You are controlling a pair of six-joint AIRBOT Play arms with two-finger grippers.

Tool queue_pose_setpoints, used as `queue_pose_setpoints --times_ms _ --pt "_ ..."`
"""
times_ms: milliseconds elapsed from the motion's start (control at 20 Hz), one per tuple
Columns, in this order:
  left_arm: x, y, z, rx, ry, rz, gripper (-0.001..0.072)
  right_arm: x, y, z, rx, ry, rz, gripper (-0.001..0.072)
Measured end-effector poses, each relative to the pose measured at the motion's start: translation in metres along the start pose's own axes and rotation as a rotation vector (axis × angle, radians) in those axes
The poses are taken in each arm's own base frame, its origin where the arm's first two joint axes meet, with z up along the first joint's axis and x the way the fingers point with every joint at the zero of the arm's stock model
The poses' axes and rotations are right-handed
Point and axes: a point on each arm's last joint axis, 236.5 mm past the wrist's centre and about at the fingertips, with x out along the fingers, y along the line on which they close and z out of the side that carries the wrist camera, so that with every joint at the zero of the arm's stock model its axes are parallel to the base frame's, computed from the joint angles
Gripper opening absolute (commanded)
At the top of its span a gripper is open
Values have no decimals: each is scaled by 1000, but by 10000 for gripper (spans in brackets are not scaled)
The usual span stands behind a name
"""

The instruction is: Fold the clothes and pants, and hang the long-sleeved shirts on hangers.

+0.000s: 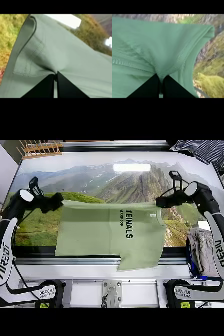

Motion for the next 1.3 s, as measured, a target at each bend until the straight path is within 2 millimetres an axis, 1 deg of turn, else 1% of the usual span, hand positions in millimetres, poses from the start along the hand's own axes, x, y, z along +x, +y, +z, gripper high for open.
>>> queue_pose_setpoints --times_ms 50,150,200,250,300,350,450,550,600,700,750,850,900,1000,1050,1150,1300 --pt "4 9 -16 -6 24 17 7 6 -1 -18 14 35 -2 15" --pt "11 24 -42 -23 56 40 8 19 -4 -43 40 77 -4 23" --pt "15 31 -54 -32 72 51 179 24 -4 -52 52 87 -1 33" --pt "18 37 -62 -35 82 61 561 28 -4 -58 66 91 2 230" --pt "20 40 -68 -44 89 63 627 31 -4 -61 73 93 3 542" --pt "20 40 -73 -59 98 59 615 32 -2 -63 86 91 11 623" --pt "12 38 -77 -76 110 46 615 25 0 -62 93 84 19 509" --pt "-8 40 -72 -86 96 41 615 4 -8 -57 82 59 -6 514" --pt "-22 44 -71 -89 90 46 615 -10 -13 -56 76 44 -22 514" --pt "-48 63 -81 -90 89 88 615 -43 -23 -51 75 -8 -57 514" --pt "-60 75 -91 -102 97 114 614 -60 -28 -49 77 -36 -73 514" --pt "-73 96 -119 -148 119 150 615 -87 -31 -46 78 -90 -94 514" --pt "-76 106 -136 -173 134 169 614 -100 -32 -44 75 -116 -105 514" --pt "-77 121 -170 -230 166 193 614 -115 -31 -43 73 -152 -115 514" --pt "-75 125 -186 -259 178 199 614 -120 -31 -42 72 -163 -117 514" --pt "-71 129 -208 -305 193 198 614 -126 -29 -41 74 -178 -114 514" --pt "-61 129 -228 -366 216 178 614 -129 -28 -41 75 -189 -112 514"
